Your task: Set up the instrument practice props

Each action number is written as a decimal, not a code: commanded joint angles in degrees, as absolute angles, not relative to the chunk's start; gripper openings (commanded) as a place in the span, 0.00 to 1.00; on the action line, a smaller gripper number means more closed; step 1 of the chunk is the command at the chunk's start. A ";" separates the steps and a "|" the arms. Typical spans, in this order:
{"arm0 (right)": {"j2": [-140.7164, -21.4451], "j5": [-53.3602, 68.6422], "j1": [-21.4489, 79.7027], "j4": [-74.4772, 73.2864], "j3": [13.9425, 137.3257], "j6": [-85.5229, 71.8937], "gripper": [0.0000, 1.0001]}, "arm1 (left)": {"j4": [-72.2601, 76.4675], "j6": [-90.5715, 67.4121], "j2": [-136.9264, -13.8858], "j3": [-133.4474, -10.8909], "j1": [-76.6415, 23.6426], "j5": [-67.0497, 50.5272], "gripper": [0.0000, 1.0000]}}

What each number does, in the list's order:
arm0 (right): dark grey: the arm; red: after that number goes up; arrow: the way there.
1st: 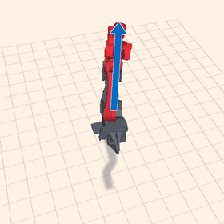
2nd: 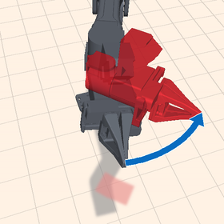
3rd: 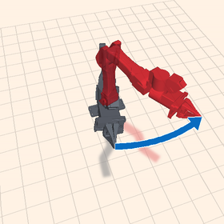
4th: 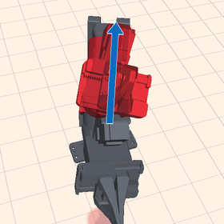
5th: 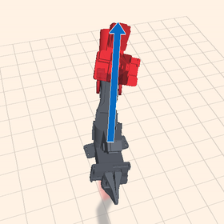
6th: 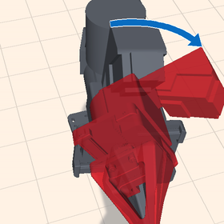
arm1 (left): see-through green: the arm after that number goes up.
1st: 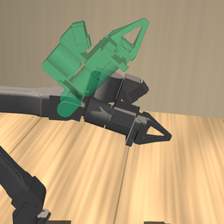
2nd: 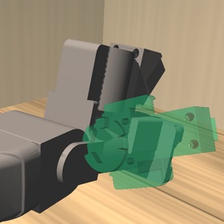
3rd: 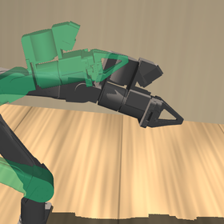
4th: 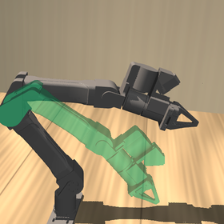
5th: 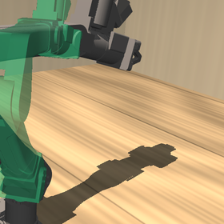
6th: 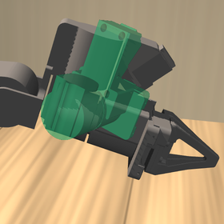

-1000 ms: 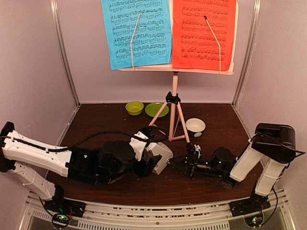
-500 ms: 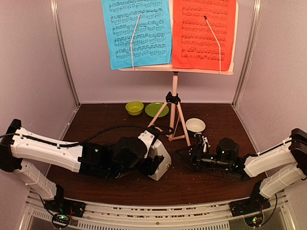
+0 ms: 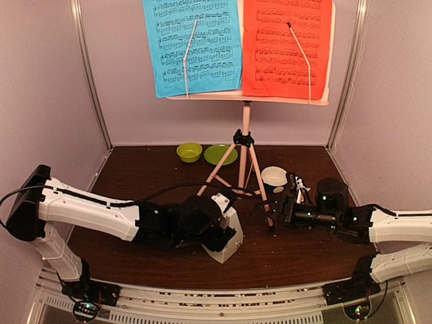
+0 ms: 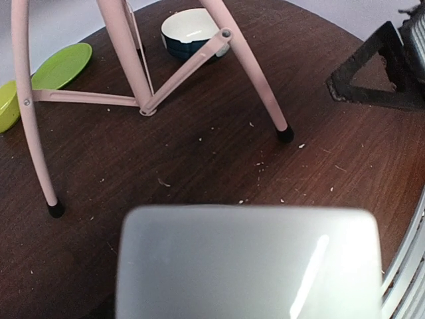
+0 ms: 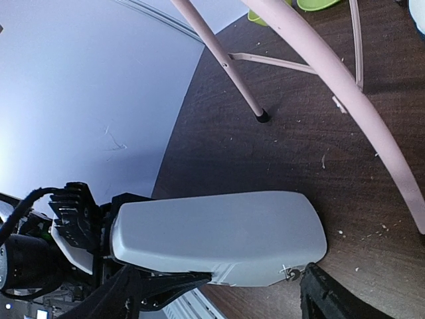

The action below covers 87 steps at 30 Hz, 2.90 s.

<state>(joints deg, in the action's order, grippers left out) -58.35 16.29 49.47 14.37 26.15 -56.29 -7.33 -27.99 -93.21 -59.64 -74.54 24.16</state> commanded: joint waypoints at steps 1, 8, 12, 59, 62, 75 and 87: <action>-56.73 13.51 49.17 5.08 29.81 -49.88 0.85 | 0.07 -26.23 -93.06 -63.47 -74.01 22.93 0.38; -56.84 13.61 49.15 0.94 34.28 -46.88 0.90 | 0.35 -26.78 -90.71 -61.86 -74.00 23.73 0.81; -57.28 14.66 49.24 -0.50 36.09 -45.53 0.92 | 3.02 -26.00 -87.30 -58.42 -74.00 23.15 0.89; -77.48 21.31 53.18 -0.91 47.31 -42.89 0.67 | 14.40 -19.86 -84.37 -50.27 -78.27 31.09 0.47; -77.38 20.80 53.27 -0.99 46.06 -42.80 0.66 | 14.06 -20.01 -84.13 -49.99 -78.31 31.02 0.43; -79.11 18.75 53.61 -2.20 44.57 -41.17 0.63 | 13.35 -18.95 -81.27 -47.64 -78.60 29.05 0.27; -80.75 16.05 53.59 -3.34 41.92 -39.40 0.60 | 11.60 -15.70 -81.75 -48.97 -81.18 29.79 0.15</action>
